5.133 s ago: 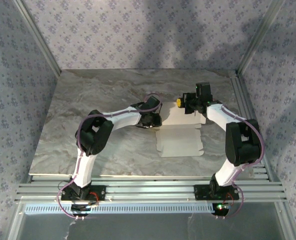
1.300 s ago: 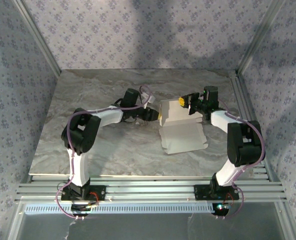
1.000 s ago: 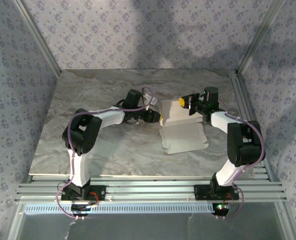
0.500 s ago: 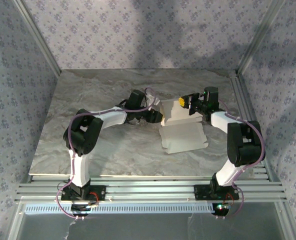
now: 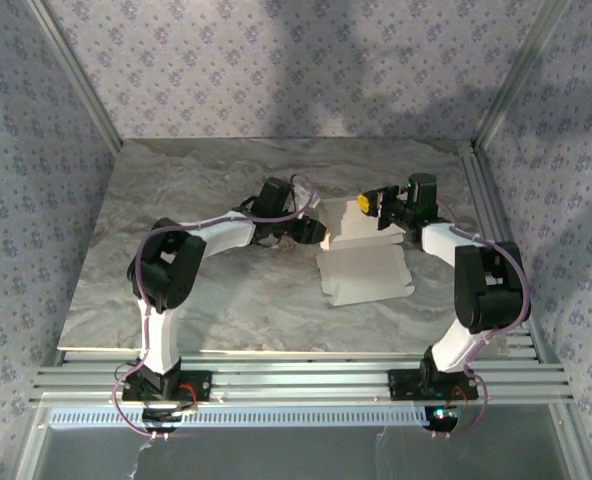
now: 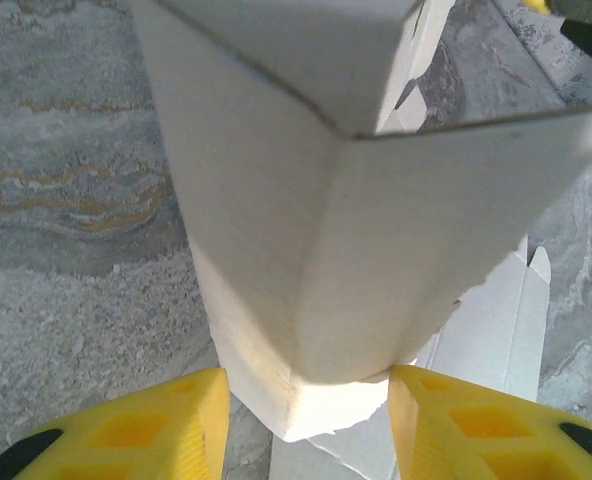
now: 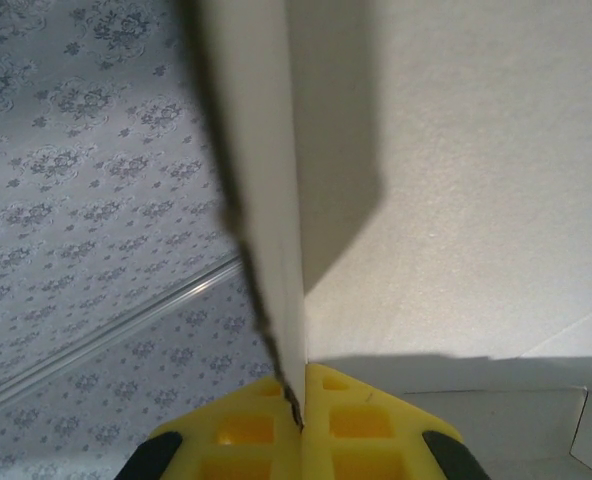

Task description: Fold the paper box

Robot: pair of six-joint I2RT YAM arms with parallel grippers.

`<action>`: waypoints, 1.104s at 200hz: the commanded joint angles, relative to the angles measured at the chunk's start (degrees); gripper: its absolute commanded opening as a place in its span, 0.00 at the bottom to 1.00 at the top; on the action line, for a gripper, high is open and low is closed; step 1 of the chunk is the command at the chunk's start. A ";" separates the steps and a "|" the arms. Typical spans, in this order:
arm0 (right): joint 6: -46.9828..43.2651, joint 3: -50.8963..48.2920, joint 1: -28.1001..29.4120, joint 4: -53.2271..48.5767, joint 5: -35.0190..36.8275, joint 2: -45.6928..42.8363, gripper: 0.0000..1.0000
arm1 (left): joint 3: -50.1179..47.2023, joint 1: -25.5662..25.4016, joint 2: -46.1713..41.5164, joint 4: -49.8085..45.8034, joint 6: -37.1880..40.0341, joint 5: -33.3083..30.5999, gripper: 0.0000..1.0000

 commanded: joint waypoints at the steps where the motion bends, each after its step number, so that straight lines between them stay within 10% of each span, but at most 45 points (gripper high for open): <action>1: 0.70 -0.86 0.58 0.24 -2.03 -0.76 0.00 | 2.75 -0.64 0.14 -0.41 1.87 -1.70 0.46; 221: 2.02 -12.23 1.82 14.43 3.29 -3.94 0.00 | 0.56 -3.10 -1.55 -3.32 0.99 -11.74 0.45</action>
